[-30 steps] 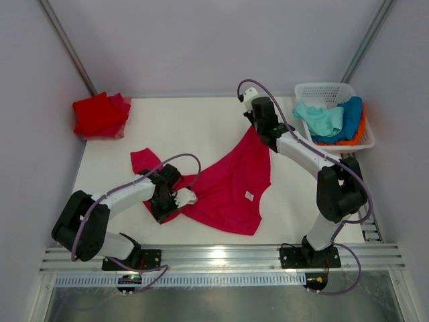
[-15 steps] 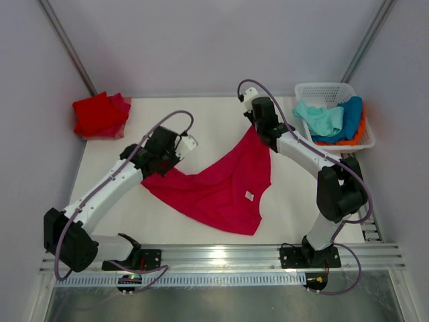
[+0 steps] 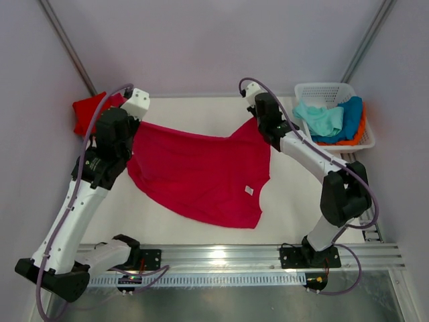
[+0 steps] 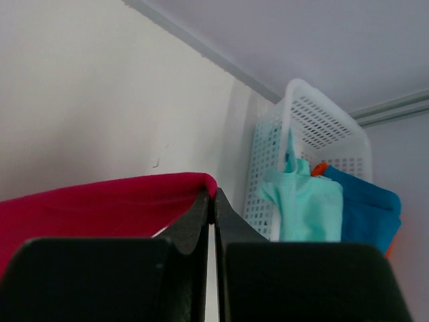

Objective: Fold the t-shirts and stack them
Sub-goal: Flatten the tshirt out

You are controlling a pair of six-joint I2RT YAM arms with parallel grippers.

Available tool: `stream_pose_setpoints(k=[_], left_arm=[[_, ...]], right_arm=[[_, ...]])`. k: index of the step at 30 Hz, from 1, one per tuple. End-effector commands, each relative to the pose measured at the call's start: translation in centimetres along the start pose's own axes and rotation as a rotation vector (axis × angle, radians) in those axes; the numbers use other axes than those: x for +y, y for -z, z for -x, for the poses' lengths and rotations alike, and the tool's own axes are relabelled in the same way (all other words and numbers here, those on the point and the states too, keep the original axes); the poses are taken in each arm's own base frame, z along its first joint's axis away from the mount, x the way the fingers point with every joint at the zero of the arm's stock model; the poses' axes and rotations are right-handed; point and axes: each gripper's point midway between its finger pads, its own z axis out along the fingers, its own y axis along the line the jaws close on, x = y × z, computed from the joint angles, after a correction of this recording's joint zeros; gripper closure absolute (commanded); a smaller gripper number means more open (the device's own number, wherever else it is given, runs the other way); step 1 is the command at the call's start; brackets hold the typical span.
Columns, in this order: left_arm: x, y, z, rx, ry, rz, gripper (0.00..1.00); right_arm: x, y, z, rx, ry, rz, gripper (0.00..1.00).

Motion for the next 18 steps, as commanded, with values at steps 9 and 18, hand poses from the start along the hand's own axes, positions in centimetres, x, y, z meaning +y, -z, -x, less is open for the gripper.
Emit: stream_pose_setpoints(k=[9, 18], left_arm=[[5.1, 0.3, 2.9, -0.08, 0.08, 0.186, 0.98], [7.5, 5.2, 4.7, -0.182, 0.197, 0.156, 0.94]], right_arm=[[-17.1, 12.6, 14.0, -0.295, -0.039, -0.306, 0.97], [-21.0, 25.8, 17.2, -0.507, -0.231, -0.169, 0.97]])
